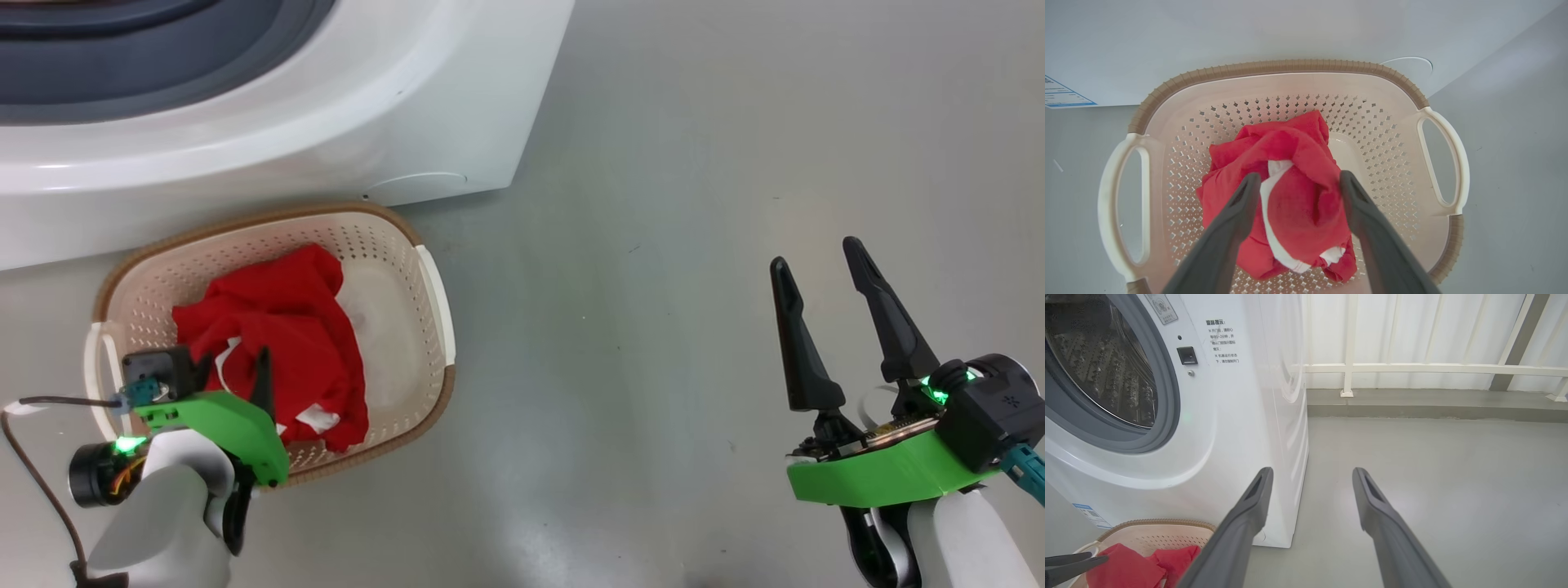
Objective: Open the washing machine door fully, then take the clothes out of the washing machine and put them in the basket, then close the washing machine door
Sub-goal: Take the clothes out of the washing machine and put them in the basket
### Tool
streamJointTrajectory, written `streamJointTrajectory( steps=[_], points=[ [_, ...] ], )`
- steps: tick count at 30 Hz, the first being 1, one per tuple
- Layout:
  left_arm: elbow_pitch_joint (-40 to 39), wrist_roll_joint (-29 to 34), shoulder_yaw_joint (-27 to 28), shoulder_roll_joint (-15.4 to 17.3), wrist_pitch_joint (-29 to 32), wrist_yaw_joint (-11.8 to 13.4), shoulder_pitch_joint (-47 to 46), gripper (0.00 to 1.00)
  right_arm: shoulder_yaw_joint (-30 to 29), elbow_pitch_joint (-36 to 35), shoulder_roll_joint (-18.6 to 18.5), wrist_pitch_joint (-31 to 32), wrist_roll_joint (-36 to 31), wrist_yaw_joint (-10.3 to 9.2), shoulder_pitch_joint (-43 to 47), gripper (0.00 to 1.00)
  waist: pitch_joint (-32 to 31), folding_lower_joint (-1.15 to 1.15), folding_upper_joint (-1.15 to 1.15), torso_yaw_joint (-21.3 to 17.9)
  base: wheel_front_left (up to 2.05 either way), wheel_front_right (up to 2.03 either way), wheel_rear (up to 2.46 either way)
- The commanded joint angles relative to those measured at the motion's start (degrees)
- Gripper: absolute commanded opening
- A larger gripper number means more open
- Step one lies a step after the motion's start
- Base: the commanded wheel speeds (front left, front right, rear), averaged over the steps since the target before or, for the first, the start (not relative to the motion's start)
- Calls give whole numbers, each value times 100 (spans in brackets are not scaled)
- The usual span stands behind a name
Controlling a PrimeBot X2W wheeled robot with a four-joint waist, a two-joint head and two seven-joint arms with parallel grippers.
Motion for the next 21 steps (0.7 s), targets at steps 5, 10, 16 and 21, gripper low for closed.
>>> streamJointTrajectory(
  steps=[5, 10, 16, 21],
  points=[
    [-63, 117, 99, 204, -70, -69, -61, 100, 72, -84, -64, -36, 27, 36, -25, 100, -127, 0, 0, 116, 0, 0, 0],
    [-327, 80, 212, 166, -70, -98, 44, 100, 31, -61, -64, -36, 25, 36, 1, 100, -272, 0, 0, 239, 0, 0, 0],
    [-746, 0, 394, 47, -70, -147, 196, 100, -20, 46, -64, -36, -14, 36, 61, 100, -523, 0, 0, 407, 0, 0, 0],
    [-1490, 96, 617, -7, -70, -42, 575, 100, -50, 95, -64, -36, -20, 36, 115, 100, -774, 0, 0, 488, 0, 0, 0]
  ],
)
